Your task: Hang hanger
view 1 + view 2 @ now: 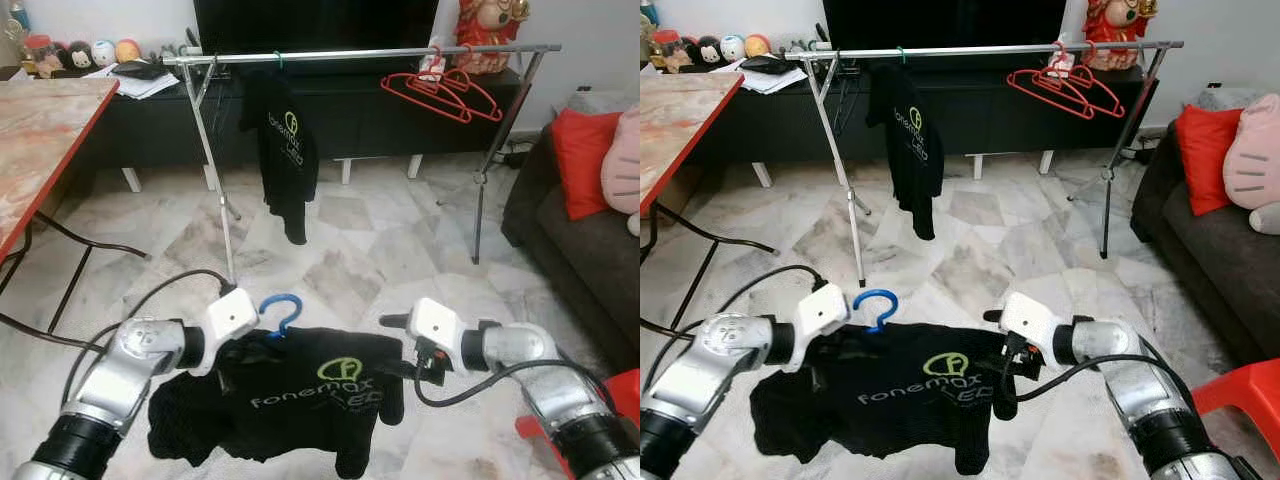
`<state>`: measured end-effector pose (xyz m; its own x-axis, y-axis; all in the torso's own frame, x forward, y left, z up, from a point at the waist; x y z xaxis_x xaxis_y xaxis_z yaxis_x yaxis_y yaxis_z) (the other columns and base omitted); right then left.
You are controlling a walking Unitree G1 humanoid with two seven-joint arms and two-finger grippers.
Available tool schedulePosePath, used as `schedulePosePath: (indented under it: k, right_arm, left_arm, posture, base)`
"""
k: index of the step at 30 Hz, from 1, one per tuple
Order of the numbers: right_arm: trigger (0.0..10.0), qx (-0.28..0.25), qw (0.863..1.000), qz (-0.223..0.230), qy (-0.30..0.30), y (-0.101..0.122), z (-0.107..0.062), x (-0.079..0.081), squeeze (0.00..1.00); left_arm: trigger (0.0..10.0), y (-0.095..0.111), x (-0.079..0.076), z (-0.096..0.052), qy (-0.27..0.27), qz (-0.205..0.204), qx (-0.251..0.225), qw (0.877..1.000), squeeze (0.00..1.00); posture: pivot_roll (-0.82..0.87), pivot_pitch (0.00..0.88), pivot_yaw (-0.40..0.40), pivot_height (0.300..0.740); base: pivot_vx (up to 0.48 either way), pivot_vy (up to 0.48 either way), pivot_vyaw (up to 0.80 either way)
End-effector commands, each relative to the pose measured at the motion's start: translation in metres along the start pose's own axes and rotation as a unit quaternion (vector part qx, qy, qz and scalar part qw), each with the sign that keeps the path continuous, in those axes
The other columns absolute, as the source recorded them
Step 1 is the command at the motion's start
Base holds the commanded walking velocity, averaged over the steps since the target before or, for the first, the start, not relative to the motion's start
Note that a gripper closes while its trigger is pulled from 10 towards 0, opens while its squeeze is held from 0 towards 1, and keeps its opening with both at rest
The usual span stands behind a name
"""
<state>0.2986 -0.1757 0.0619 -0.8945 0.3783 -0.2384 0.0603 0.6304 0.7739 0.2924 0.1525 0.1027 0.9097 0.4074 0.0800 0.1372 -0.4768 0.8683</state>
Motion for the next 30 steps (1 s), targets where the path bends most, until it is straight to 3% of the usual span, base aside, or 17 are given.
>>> schedulePosePath:
  k: [1,13,30]
  right_arm:
    - [10.0,0.011,1.0,0.003,-0.015,-0.008,-0.003,-0.001,0.0]
    - [10.0,0.029,0.999,0.027,-0.024,-0.027,0.0,0.006,0.0]
    - [10.0,0.023,0.999,0.046,-0.015,-0.032,0.006,0.012,0.0]
  left_arm:
    - [0.0,0.011,0.007,-0.008,0.006,0.009,-0.02,1.0,0.0]
    - [0.0,0.016,0.006,-0.017,-0.017,-0.01,-0.038,0.999,0.0]
    - [0.0,0.025,-0.005,-0.031,-0.075,-0.023,-0.05,0.996,0.0]
  posture:
    - [-0.04,0.0,-0.033,0.74]
    - [-0.04,0.0,-0.039,0.74]
    - [-0.04,0.005,-0.046,0.74]
  base:
    - [0.0,0.0,0.0]
    - [0.0,0.0,0.0]
    - [0.0,0.0,0.0]
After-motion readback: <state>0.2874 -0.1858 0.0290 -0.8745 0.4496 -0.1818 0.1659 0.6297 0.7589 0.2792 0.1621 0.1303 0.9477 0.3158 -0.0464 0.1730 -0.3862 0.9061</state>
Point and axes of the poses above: a point about 5 cm out from each wrist's last joint towards the gripper, its own z axis pointing out of the wrist towards the gripper, its own y axis along the axis of the wrist's last joint, x = y × z, the point moved 2 cm from there along z, pointing out of the wrist towards the gripper, and after that the axes turned 4 degrees about -z, right-handed, at the moved point
